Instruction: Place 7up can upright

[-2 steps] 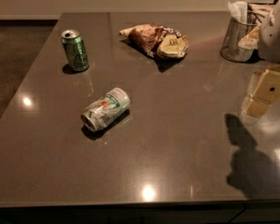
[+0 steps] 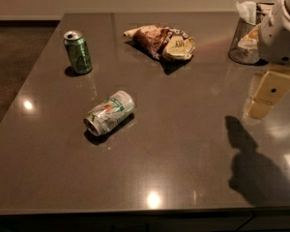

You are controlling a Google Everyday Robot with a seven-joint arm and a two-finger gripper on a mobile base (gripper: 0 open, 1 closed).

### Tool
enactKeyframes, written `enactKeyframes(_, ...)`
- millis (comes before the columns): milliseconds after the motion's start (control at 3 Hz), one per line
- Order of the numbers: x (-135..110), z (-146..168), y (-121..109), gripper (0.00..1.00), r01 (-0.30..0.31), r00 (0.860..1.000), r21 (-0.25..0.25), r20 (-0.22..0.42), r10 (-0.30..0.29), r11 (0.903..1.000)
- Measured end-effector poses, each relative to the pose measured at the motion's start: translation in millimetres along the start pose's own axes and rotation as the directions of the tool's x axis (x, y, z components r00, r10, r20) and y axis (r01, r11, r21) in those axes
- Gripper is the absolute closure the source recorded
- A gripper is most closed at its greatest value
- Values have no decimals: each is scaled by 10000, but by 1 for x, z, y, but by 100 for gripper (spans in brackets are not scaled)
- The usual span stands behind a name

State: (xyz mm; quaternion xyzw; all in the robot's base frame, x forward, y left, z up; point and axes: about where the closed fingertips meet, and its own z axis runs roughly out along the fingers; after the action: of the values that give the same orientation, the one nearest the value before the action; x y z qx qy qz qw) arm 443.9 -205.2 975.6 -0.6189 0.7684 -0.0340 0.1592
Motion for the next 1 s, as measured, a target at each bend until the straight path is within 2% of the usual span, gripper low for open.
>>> enactKeyframes(333, -24, 8, 1, 0, 956, 9954, -226, 86, -954, 9952)
enactKeyframes(667, -60, 23, 8, 0, 2398, 9708, -637, 205, -2389, 9687)
enactKeyframes(1000, -101, 47, 16, 0, 3791, 9253, -1130, 401, -3770, 9184)
